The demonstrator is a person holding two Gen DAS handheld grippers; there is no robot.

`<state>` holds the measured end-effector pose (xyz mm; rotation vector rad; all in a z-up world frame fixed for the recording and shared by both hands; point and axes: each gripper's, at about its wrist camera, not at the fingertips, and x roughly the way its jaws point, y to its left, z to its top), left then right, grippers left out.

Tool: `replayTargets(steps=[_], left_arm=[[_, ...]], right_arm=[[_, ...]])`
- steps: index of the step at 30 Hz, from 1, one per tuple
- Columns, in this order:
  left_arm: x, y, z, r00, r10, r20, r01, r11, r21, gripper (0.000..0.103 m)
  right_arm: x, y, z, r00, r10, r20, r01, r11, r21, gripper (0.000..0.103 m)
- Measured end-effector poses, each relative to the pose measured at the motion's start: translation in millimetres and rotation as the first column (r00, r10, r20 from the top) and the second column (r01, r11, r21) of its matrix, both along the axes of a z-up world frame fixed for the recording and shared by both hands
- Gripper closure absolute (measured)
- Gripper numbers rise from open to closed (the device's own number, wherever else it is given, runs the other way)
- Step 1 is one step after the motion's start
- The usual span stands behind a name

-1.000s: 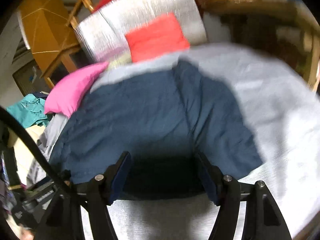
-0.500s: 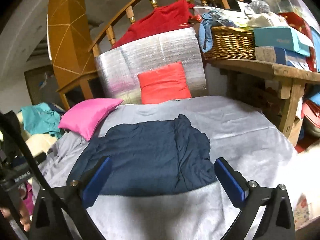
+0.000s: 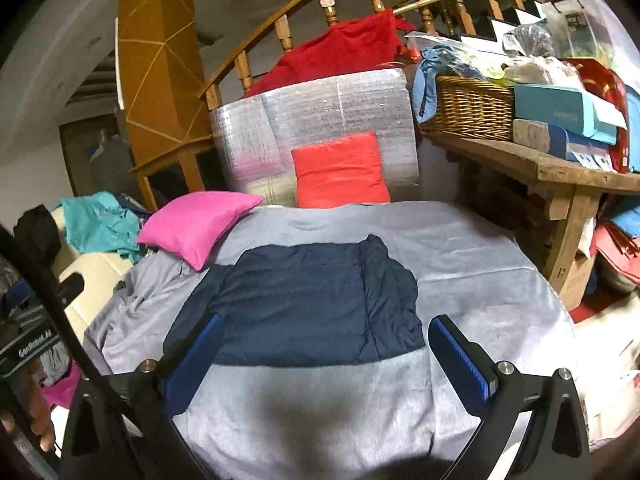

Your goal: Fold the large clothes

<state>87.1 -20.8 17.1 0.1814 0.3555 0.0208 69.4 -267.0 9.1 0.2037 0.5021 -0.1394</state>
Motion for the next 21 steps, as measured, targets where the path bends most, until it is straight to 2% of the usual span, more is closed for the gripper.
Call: replayTargets(steps=[8, 21], left_arm=[[-16.4, -2.0, 7.2, 1.000, -0.012, -0.025, 0.012, 1.000, -0.021, 0.002], [-31.2, -1.7, 13.4, 0.999, -0.028, -0.022, 0.028, 0.999, -0.024, 0.002]], right_arm=[[-16.0, 19.5, -2.7, 0.998, 0.023, -0.058, -0.024, 1.000, -0.010, 0.000], [-26.3, 27.6, 10.7, 0.999, -0.005, -0.036, 0.004, 1.000, -0.028, 0.000]])
